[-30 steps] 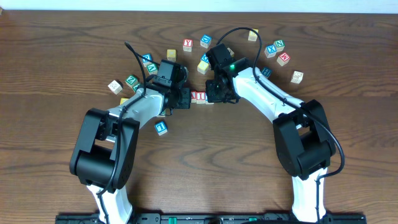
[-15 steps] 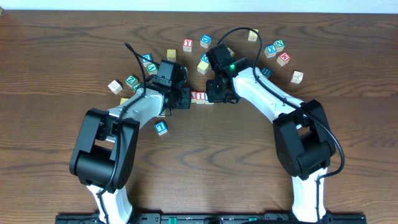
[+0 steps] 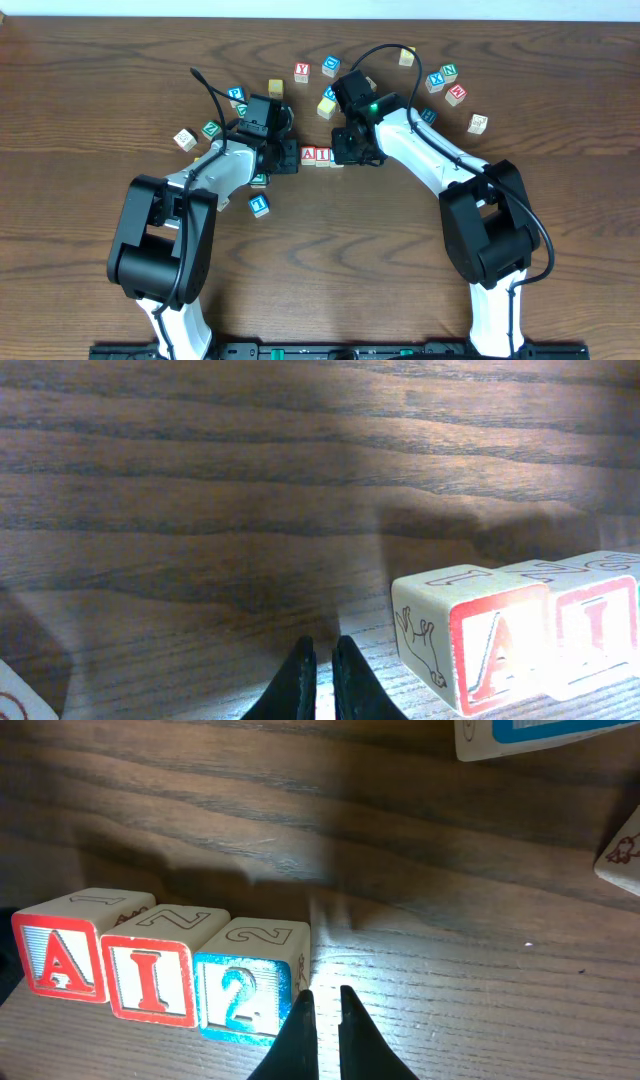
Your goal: Spell out AI2
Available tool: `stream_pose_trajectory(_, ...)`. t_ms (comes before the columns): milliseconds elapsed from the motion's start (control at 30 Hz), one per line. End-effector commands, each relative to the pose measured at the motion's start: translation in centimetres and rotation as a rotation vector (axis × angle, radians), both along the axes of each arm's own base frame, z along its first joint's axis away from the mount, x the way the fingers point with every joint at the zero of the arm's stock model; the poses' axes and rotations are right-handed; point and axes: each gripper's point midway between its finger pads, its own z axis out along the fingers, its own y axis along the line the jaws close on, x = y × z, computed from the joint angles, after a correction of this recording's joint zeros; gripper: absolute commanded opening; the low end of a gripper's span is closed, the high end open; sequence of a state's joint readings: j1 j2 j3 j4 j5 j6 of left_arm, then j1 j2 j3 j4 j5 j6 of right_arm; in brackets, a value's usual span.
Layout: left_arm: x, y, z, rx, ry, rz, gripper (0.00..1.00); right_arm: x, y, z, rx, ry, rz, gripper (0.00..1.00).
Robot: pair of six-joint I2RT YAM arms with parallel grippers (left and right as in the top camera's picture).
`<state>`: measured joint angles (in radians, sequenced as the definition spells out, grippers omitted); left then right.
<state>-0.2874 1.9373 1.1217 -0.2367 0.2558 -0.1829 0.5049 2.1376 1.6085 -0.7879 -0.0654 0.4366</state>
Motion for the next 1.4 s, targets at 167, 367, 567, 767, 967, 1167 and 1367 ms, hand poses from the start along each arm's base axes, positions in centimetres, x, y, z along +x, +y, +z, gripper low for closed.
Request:
stream_pose_trajectory(167,0.1,0.4,1.0,0.009,-0.021,0.007,0.13,0.6,-1.2,-0.4,-0.015,0.004,-0.035,0.03)
stream_pose_trajectory(367,0.4,0.8,2.0,0.026,-0.048,0.02,0.17,1.1,-1.7,0.1,-0.003,-0.005,-0.05,0.03)
stream_pose_trajectory(567,0.7,0.9,3.5,0.025,-0.086,0.025,0.17,1.5,-1.8,0.7,0.002,-0.021,-0.047,0.04)
stream_pose_trajectory(767,1.7,0.8,5.7,0.02,-0.148,0.029,0.23,1.9,-2.6,0.7,0.003,-0.022,-0.068,0.07)
stream_pose_trajectory(967,2.5,0.5,6.2,0.008,-0.187,0.029,0.24,2.3,-2.6,0.8,0.008,-0.032,-0.072,0.2)
stream_pose_trajectory(1167,4.1,0.0,6.8,-0.019,-0.252,0.042,0.23,2.3,-2.6,0.8,0.009,-0.033,-0.072,0.22)
stream_pose_trajectory(1367,4.9,-0.3,6.1,-0.045,-0.256,0.077,0.1,2.3,-2.6,0.8,0.009,-0.033,-0.072,0.22)
